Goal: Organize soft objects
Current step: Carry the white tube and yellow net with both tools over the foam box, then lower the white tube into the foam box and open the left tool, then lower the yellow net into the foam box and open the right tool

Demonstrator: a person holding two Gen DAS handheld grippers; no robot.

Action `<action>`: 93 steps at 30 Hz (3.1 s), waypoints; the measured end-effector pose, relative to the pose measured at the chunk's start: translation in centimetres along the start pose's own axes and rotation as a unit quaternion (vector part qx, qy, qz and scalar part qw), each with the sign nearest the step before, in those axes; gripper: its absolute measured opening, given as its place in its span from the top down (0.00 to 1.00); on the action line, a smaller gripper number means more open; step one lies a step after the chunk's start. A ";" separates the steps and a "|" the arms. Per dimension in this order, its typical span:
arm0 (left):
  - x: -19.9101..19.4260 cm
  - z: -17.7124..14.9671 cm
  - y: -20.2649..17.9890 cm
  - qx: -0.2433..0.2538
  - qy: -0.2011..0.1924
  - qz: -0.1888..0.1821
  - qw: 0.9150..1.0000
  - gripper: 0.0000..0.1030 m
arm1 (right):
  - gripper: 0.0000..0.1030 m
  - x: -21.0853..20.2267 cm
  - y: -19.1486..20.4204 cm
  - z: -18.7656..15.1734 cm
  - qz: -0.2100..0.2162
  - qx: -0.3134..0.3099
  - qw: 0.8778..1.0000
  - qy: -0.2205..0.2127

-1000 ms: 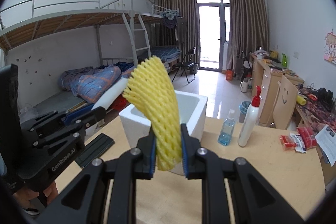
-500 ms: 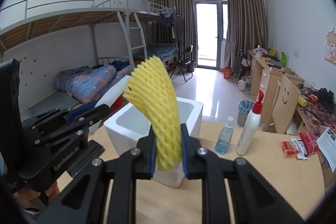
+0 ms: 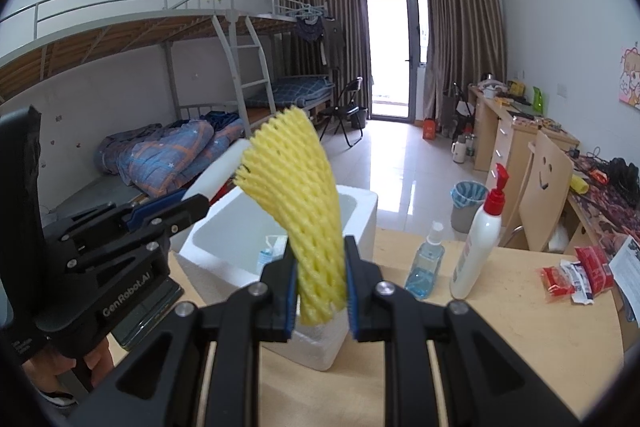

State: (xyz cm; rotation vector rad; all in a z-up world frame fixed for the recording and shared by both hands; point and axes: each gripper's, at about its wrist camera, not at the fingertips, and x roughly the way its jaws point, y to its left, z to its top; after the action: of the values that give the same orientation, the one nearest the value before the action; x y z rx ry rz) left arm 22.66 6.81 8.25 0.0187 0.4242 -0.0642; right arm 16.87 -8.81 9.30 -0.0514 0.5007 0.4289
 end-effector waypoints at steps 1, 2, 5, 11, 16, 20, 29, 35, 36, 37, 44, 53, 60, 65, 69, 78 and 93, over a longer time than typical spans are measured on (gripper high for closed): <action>0.4 0.1 0.0 0.000 0.005 -0.002 1.000 0.83 | 0.77 0.1 -0.1 0.2 -0.001 0.000 1.000 0.000; 0.7 0.1 0.0 0.000 0.009 -0.003 1.000 0.83 | 0.77 0.2 -0.1 0.2 -0.001 0.000 1.000 0.000; 1.7 0.4 -0.3 0.004 0.014 0.001 1.000 0.83 | 0.77 0.4 -0.3 0.3 -0.002 0.001 1.000 0.001; 3.2 0.5 -0.9 0.005 0.022 0.002 1.000 0.83 | 0.77 0.8 -0.6 0.3 -0.006 0.003 1.000 0.005; 4.4 0.5 -0.9 0.001 0.032 -0.003 0.999 0.83 | 0.77 1.1 -0.8 0.2 -0.009 0.007 1.000 0.008; 4.8 0.5 -1.1 0.001 0.034 -0.003 0.999 0.83 | 0.77 1.0 -1.0 0.4 -0.009 0.010 1.000 0.008; 6.0 0.6 -1.0 -0.002 0.047 -0.006 0.999 0.83 | 0.77 0.9 -1.3 0.4 -0.013 0.012 1.000 0.007; 5.9 0.8 -0.7 -0.003 0.039 -0.003 0.999 0.78 | 0.77 0.9 -1.2 0.4 -0.015 0.011 1.000 0.008; 5.8 0.8 -0.8 0.003 0.035 0.005 0.999 0.77 | 0.77 1.0 -1.1 0.4 -0.014 0.011 1.000 0.008; 5.7 0.9 -0.7 0.005 0.033 0.010 0.999 0.77 | 0.77 1.0 -1.2 0.4 -0.014 0.011 1.000 0.008; 4.4 1.1 -0.4 -0.004 -0.015 0.037 0.999 0.00 | 0.77 0.7 -1.2 0.4 -0.017 0.014 1.000 0.003; 4.3 1.2 0.2 -0.002 -0.012 0.051 0.999 0.00 | 0.77 0.7 -1.1 0.3 -0.017 0.014 1.000 0.003; 3.0 0.8 0.9 -0.010 -0.019 0.067 0.998 0.00 | 0.77 0.9 -0.8 0.5 -0.012 0.009 1.000 0.005; 2.1 0.6 2.0 -0.017 -0.025 0.081 0.996 0.00 | 0.77 1.5 -0.2 0.6 -0.002 0.003 1.000 0.009; 1.4 0.5 3.2 -0.025 -0.027 0.094 0.995 0.00 | 0.77 2.0 0.4 1.0 0.008 -0.002 1.000 0.010; -0.6 -0.3 5.9 -0.038 -0.032 0.123 0.991 0.00 | 0.77 3.4 2.2 1.5 0.030 -0.013 0.999 0.011; -1.5 -0.7 8.1 -0.053 -0.035 0.149 0.987 0.00 | 0.77 5.0 4.0 1.8 0.048 -0.019 0.998 0.020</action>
State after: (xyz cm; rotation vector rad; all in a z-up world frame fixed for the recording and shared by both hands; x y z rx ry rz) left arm 21.49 15.02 8.26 -0.0249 0.3512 0.2530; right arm 20.02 -3.00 8.66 -0.0739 0.5358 0.5317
